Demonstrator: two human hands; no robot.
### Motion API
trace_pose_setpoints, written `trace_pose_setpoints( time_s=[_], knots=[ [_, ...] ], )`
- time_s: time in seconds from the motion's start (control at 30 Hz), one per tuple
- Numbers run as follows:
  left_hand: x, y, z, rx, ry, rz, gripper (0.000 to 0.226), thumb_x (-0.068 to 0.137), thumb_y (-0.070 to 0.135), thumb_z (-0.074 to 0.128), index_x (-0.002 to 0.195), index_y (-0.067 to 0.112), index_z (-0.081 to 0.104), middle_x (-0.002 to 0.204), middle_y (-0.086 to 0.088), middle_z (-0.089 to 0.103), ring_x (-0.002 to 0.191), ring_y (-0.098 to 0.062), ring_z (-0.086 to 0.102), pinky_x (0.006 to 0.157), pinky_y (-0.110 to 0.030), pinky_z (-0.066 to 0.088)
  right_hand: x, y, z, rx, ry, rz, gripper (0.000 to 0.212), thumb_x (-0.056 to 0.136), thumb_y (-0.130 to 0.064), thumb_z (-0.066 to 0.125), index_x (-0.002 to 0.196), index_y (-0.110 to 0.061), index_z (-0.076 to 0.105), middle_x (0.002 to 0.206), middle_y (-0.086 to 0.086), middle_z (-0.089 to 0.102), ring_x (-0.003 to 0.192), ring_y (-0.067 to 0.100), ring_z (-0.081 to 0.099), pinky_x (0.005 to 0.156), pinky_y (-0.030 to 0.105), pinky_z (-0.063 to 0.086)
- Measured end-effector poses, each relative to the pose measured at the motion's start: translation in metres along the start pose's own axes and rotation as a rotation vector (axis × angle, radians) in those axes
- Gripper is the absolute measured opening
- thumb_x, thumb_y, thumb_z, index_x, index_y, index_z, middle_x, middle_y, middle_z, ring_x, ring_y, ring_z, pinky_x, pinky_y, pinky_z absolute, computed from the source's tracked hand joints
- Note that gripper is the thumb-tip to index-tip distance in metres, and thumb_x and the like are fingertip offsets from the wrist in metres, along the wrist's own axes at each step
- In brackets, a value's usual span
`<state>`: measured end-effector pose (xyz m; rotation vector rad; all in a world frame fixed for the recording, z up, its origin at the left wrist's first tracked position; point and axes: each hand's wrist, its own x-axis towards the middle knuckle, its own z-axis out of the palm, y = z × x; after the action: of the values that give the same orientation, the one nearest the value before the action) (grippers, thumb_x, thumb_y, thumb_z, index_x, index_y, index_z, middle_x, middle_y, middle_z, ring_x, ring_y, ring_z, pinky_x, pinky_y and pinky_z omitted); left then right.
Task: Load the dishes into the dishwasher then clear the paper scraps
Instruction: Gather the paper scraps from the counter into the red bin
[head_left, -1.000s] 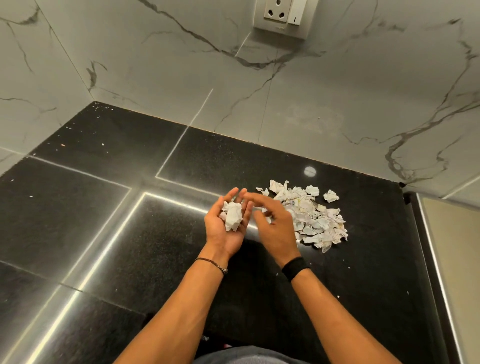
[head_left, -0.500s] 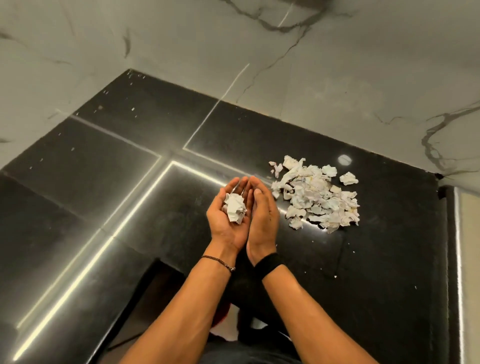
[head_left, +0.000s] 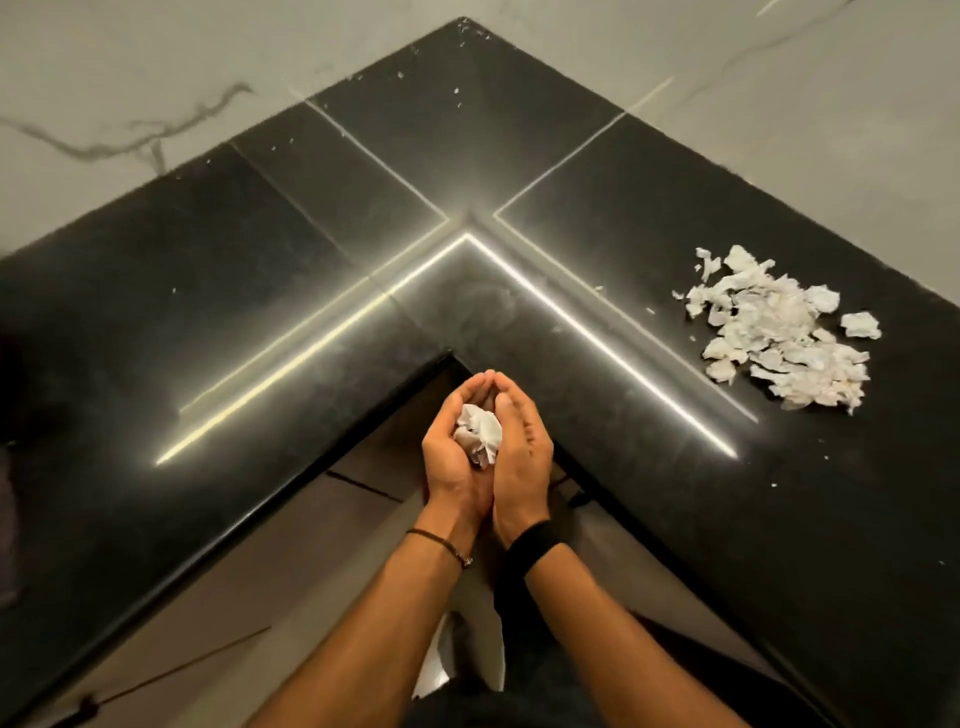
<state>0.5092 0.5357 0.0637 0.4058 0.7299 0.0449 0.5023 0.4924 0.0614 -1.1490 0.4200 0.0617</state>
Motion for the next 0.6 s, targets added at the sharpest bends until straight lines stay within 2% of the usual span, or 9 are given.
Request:
trace_pose_setpoints(
  time_s=[0.1,0.23,0.33,0.4,0.5,0.57,0.6],
  knots=[
    [-0.004,-0.003,-0.045,-0.034,0.084,-0.011,0.031,0.105,0.018,0.040,0.107,0.003,0.068,0.101,-0.010,0.073,0.093,-0.020,0.071,0.091,-0.029,0.055,-0.025,0.035,-0.007,-0.083,0.023,0.064,0.025,0.095,-0.021,0.058,0.116,-0.021,0.072,0.124,0.007,0.072,0.121,0.026,0.065,0.106,0.045,0.050],
    [0.000,-0.011,-0.097,-0.064,0.210,-0.067,0.028,0.102,0.014,0.046,0.110,0.001,0.068,0.103,-0.012,0.071,0.102,-0.023,0.066,0.109,-0.035,0.045,-0.039,0.078,-0.021,-0.147,0.078,0.215,0.022,0.101,-0.010,0.056,0.114,-0.016,0.072,0.120,0.007,0.073,0.116,0.023,0.067,0.102,0.039,0.053],
    [0.031,-0.028,-0.136,-0.039,0.322,-0.103,0.031,0.101,0.013,0.051,0.123,-0.002,0.066,0.113,-0.015,0.072,0.116,-0.029,0.065,0.113,-0.039,0.044,-0.024,0.126,-0.035,-0.165,0.101,0.361,0.021,0.101,-0.010,0.056,0.115,-0.014,0.072,0.118,0.007,0.074,0.113,0.021,0.069,0.099,0.036,0.054],
    [0.044,-0.035,-0.148,0.017,0.371,-0.153,0.038,0.102,0.020,0.051,0.132,0.000,0.063,0.124,-0.018,0.070,0.120,-0.031,0.066,0.110,-0.040,0.048,-0.014,0.142,-0.043,-0.171,0.145,0.438,0.024,0.100,-0.013,0.058,0.121,-0.009,0.070,0.121,0.011,0.073,0.115,0.025,0.068,0.101,0.039,0.054],
    [0.097,-0.059,-0.189,0.077,0.494,-0.155,0.039,0.107,0.029,0.045,0.126,0.000,0.064,0.112,-0.015,0.071,0.105,-0.029,0.068,0.096,-0.037,0.054,0.017,0.206,-0.056,-0.178,0.215,0.547,0.032,0.101,-0.017,0.055,0.130,-0.006,0.062,0.124,0.017,0.069,0.110,0.029,0.068,0.098,0.041,0.056],
    [0.141,-0.078,-0.226,0.102,0.539,-0.152,0.042,0.109,0.029,0.040,0.131,0.001,0.060,0.122,-0.016,0.066,0.116,-0.034,0.063,0.097,-0.038,0.052,0.042,0.249,-0.068,-0.201,0.227,0.621,0.035,0.103,-0.019,0.053,0.135,-0.008,0.059,0.128,0.018,0.067,0.111,0.031,0.067,0.099,0.041,0.055],
    [0.156,-0.083,-0.237,0.112,0.491,-0.166,0.044,0.109,0.028,0.039,0.137,-0.001,0.057,0.132,-0.018,0.064,0.119,-0.035,0.062,0.097,-0.038,0.053,0.052,0.260,-0.071,-0.187,0.186,0.637,0.036,0.103,-0.020,0.053,0.136,-0.006,0.058,0.130,0.020,0.065,0.118,0.035,0.064,0.104,0.041,0.052]
  ],
)
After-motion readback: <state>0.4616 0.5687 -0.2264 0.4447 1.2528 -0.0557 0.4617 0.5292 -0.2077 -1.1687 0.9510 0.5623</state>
